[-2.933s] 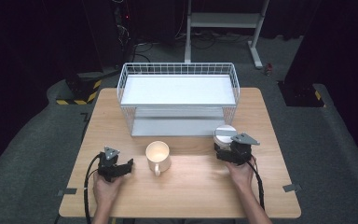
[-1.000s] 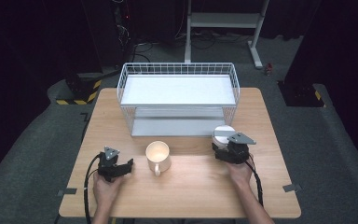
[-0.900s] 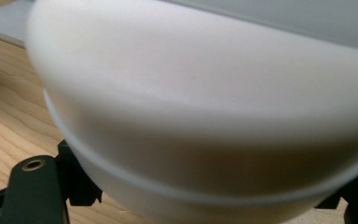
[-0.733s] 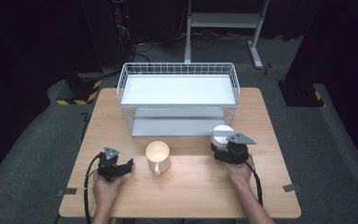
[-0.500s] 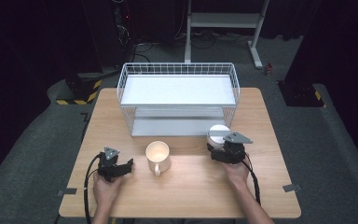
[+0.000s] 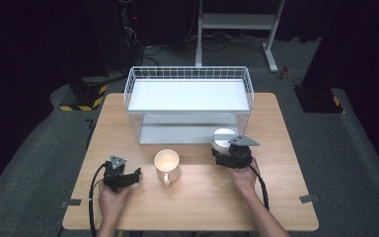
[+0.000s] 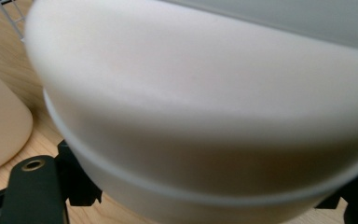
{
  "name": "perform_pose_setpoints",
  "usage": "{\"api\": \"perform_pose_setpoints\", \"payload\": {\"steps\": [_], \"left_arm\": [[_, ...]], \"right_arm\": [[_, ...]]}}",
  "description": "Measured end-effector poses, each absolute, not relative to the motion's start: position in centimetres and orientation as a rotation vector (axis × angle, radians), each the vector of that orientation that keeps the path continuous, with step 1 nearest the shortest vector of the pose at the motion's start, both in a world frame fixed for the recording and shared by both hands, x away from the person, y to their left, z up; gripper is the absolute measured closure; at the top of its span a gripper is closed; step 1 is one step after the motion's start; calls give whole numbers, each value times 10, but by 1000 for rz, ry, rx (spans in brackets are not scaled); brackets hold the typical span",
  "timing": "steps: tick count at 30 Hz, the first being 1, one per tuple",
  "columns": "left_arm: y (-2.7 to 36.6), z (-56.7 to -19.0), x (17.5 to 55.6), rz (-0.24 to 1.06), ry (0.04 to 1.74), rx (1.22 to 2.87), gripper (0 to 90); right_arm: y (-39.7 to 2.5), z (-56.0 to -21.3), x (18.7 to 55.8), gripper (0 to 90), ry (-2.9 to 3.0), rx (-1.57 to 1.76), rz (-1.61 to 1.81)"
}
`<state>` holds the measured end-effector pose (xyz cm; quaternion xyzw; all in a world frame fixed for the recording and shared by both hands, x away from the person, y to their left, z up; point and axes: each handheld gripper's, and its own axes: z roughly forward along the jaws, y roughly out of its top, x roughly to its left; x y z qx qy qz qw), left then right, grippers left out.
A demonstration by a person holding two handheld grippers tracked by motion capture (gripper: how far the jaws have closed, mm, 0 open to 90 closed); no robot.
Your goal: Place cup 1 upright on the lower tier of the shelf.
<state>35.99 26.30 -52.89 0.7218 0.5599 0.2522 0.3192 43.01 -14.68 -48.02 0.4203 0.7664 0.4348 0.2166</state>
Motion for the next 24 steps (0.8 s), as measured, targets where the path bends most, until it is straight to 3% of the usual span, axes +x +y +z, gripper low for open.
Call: {"api": "perform_pose_setpoints", "payload": {"steps": [24], "left_arm": [[263, -529, 360, 663, 1471, 1898, 237]], "right_arm": [[-124, -467, 459, 189, 2104, 1194, 1207]]}}
